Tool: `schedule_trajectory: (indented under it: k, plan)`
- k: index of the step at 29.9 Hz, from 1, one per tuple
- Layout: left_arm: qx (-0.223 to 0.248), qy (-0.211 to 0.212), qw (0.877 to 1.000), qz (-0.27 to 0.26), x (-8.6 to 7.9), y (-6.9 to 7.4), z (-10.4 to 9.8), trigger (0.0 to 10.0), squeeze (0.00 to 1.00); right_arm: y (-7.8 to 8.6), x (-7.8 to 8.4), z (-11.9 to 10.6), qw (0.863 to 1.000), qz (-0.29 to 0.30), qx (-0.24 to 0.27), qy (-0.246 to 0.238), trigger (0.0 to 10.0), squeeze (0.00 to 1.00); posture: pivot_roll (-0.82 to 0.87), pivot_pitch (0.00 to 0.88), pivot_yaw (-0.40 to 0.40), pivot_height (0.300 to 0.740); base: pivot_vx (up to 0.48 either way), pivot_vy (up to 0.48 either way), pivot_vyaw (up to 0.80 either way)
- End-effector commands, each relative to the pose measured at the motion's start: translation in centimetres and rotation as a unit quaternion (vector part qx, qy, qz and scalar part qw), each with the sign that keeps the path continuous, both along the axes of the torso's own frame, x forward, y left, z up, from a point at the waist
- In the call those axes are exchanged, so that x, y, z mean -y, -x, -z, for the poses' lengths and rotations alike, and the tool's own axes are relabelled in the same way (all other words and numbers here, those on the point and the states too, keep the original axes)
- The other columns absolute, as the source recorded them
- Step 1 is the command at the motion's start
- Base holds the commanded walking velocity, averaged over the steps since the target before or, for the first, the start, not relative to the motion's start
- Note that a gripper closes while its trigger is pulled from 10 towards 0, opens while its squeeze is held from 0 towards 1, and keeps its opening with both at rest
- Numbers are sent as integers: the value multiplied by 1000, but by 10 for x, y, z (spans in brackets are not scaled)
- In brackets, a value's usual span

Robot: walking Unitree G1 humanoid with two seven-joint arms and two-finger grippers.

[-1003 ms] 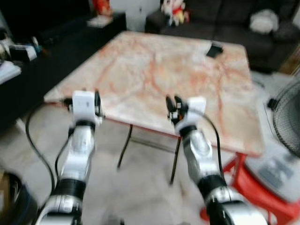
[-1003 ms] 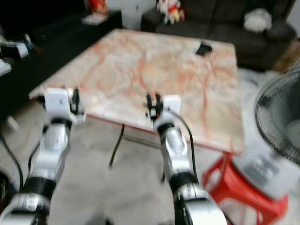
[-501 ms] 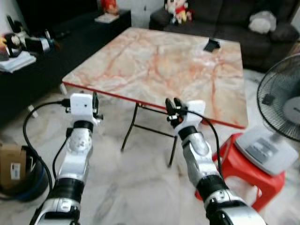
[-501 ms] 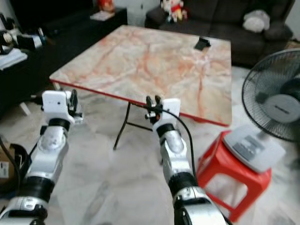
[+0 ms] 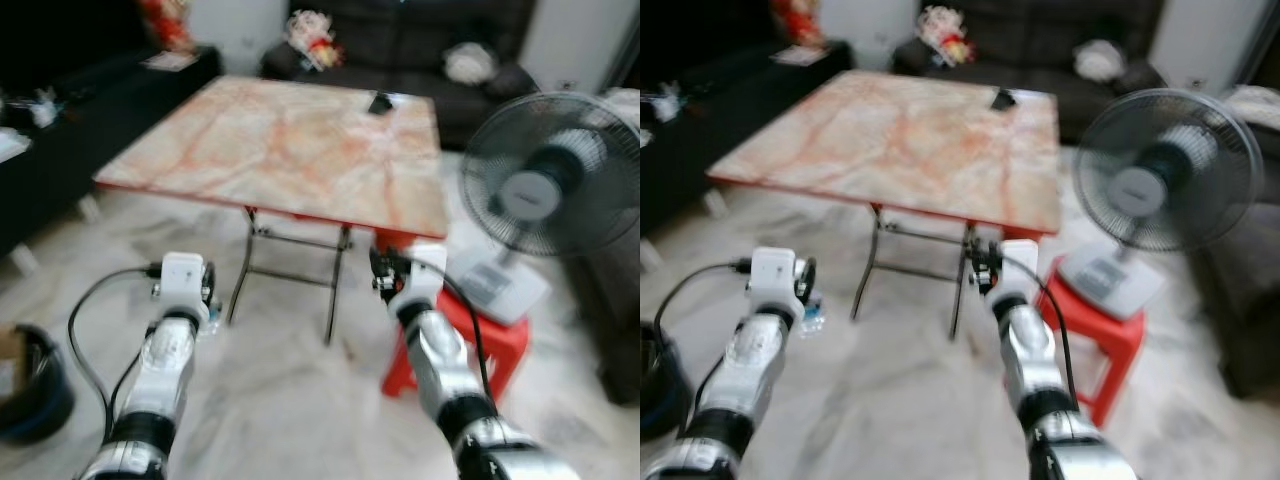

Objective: Picking trash to rubbish bin

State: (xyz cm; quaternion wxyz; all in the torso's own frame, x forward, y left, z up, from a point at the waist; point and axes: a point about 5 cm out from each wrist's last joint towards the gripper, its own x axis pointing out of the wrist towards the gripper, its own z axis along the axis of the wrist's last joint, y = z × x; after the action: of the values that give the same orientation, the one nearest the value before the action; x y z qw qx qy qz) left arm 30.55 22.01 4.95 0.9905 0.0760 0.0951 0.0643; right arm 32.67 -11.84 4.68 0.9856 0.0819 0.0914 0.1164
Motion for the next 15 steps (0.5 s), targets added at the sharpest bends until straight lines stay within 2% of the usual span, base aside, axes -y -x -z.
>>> schedule_trajectory:
  k: [1,2,3,4,5,7,8,9,10,12,13,14,15]
  plan:
    - [-27,3,1000,-8,-3,5,12,10000,0,14,11,24,998,18,-67,11,10000,0,-28,0,-60,740,0,0,0]
    - [-52,7,998,-18,-6,13,23,10000,0,23,16,37,995,27,-100,15,10000,0,-27,0,-63,740,0,0,0]
    - [-91,17,995,-34,-12,26,40,10000,0,41,25,58,987,40,-154,23,10000,0,-27,0,-66,740,0,0,0]
    - [-91,17,995,-34,-12,26,40,10000,0,41,25,58,987,40,-154,23,10000,0,-27,0,-66,740,0,0,0]
    - [-126,23,991,-44,-15,38,54,10000,0,59,33,75,978,53,-200,29,10000,0,-27,0,-70,740,0,0,0]
    - [-126,23,991,-44,-15,38,54,10000,0,59,33,75,978,53,-200,29,10000,0,-27,0,-70,740,0,0,0]
    - [-149,26,987,-49,-16,46,63,10000,0,69,38,84,972,60,-226,36,10000,0,-22,0,-72,740,0,0,0]
    - [-149,26,987,-49,-16,46,63,10000,0,69,38,84,972,60,-226,36,10000,0,-22,0,-72,740,0,0,0]
    - [-177,27,982,-56,-18,57,73,10000,0,81,42,94,964,65,-254,42,10000,0,-23,0,-74,740,0,0,0]
    - [-248,32,965,-73,-19,89,99,10000,0,114,50,116,943,76,-319,60,10000,0,-21,0,-77,740,0,0,0]
    - [-267,34,960,-77,-19,97,105,10000,0,123,53,121,937,79,-336,64,10000,0,-21,0,-77,740,0,0,0]
    - [-267,34,960,-77,-19,97,105,10000,0,123,53,121,937,79,-336,64,10000,0,-21,0,-77,740,0,0,0]
    - [-302,34,949,-85,-19,114,116,10000,0,133,55,127,929,87,-353,63,10000,0,-17,0,-77,740,0,0,0]
